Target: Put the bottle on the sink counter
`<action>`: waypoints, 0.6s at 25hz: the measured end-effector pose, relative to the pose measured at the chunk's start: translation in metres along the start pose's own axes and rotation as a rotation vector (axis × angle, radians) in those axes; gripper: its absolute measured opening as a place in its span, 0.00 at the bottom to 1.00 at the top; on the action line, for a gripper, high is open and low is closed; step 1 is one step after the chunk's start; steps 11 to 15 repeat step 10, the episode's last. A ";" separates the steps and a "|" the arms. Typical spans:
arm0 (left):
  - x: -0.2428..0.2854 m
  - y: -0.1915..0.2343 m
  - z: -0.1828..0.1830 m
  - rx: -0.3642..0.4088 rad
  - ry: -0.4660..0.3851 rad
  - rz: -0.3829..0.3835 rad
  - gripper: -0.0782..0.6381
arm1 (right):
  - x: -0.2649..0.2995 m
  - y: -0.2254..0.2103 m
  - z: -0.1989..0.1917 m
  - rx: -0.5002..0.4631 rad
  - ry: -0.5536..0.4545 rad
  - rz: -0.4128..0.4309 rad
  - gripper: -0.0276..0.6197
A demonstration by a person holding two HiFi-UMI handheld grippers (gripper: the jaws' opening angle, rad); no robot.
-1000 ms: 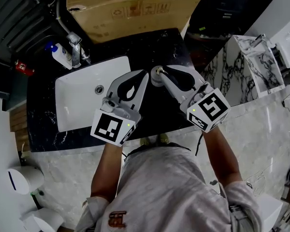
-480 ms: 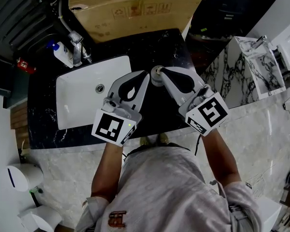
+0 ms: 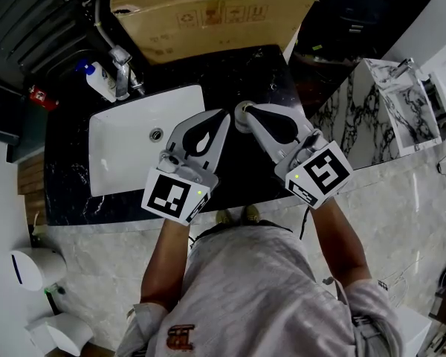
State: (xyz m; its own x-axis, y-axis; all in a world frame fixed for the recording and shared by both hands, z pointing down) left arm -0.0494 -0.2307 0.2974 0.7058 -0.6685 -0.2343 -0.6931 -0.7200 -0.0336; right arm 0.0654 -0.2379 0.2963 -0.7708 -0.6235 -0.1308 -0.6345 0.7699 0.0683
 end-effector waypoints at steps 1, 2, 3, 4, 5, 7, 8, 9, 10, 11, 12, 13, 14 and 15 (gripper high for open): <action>0.000 0.000 0.000 0.000 0.000 0.001 0.11 | 0.000 0.000 0.000 0.000 0.001 0.001 0.04; 0.000 0.000 0.000 0.001 0.000 0.002 0.11 | 0.000 0.000 0.000 0.000 0.001 0.002 0.04; 0.000 0.000 0.000 0.002 0.001 0.002 0.11 | 0.000 0.000 -0.001 0.000 0.002 0.003 0.04; 0.000 -0.001 0.000 0.002 0.000 0.002 0.11 | -0.001 0.000 -0.001 0.000 0.003 0.003 0.04; 0.000 -0.001 -0.001 0.002 0.000 0.001 0.11 | -0.001 0.000 -0.001 0.000 0.004 0.004 0.04; 0.001 -0.002 -0.001 0.002 0.001 0.000 0.11 | -0.002 -0.001 -0.001 0.001 0.005 0.005 0.04; 0.001 -0.003 -0.001 0.002 0.002 -0.001 0.11 | -0.003 -0.001 -0.001 0.001 0.005 0.005 0.04; 0.002 -0.003 -0.001 0.002 0.002 -0.001 0.11 | -0.003 -0.002 -0.001 0.001 0.005 0.005 0.04; 0.002 -0.004 -0.001 0.002 0.002 -0.002 0.11 | -0.004 -0.002 -0.001 0.001 0.006 0.006 0.04; 0.002 -0.004 -0.001 0.002 0.002 -0.002 0.11 | -0.004 -0.002 -0.001 0.001 0.006 0.006 0.04; 0.002 -0.004 -0.001 0.002 0.002 -0.002 0.11 | -0.004 -0.002 -0.001 0.001 0.006 0.006 0.04; 0.002 -0.004 -0.001 0.002 0.002 -0.002 0.11 | -0.004 -0.002 -0.001 0.001 0.006 0.006 0.04; 0.002 -0.004 -0.001 0.002 0.002 -0.002 0.11 | -0.004 -0.002 -0.001 0.001 0.006 0.006 0.04; 0.002 -0.004 -0.001 0.002 0.002 -0.002 0.11 | -0.004 -0.002 -0.001 0.001 0.006 0.006 0.04</action>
Point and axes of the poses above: the fingertips, and each gripper's own axes: x forward along the fingers, y to its left, z out of its top, the point moved 6 cm from there along -x, backward along the fingers, and after that the axes turned 8 degrees about -y, right-handed, at the moved point
